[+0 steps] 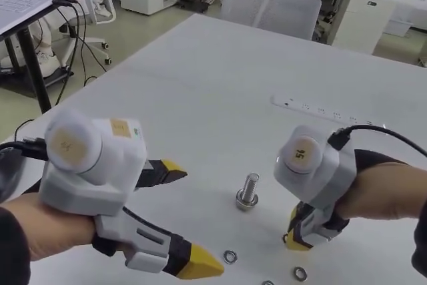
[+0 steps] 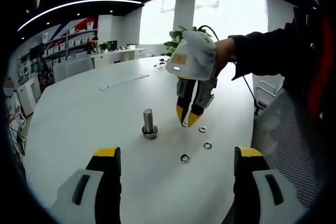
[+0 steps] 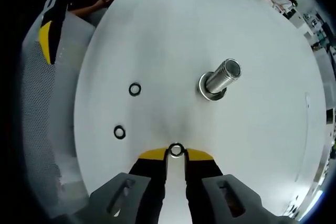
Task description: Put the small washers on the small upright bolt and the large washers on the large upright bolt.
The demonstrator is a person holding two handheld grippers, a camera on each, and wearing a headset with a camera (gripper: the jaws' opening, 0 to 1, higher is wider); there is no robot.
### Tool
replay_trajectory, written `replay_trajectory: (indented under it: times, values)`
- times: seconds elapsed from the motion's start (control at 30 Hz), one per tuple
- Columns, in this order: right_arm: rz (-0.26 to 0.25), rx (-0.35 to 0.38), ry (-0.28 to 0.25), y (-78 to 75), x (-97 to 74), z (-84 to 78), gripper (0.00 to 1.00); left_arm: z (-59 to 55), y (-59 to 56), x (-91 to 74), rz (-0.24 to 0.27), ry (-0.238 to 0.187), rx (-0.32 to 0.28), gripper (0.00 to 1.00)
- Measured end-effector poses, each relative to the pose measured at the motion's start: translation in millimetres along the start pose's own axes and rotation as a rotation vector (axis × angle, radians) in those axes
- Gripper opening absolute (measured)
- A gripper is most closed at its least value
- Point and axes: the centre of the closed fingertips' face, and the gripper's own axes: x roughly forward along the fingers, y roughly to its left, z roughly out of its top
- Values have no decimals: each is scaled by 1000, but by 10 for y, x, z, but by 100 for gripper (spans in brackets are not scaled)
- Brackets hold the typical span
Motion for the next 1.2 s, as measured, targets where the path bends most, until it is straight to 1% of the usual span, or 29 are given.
replay_trajectory:
  times: [0.23, 0.47, 0.67, 0.83, 1.07, 1.2]
  values:
    - [-2, 12, -11, 31, -79, -19, 14, 24, -36, 12, -10, 7, 12, 89]
    - [-5, 30, -27, 51, -215, -41, 14, 93, -83, 14, -16, 2, 28, 89]
    - [-7, 44, -39, 75, -349, -71, 14, 113, -118, 8, -18, 1, 35, 89]
    - [-19, 53, -49, 72, -464, -92, 14, 138, -143, 3, -20, 1, 43, 89]
    - [-21, 64, -67, 103, -570, -114, 14, 155, -189, 28, -33, 10, 58, 89]
    - [-25, 66, -65, 110, -630, -137, 14, 177, -220, 38, -42, 12, 67, 89]
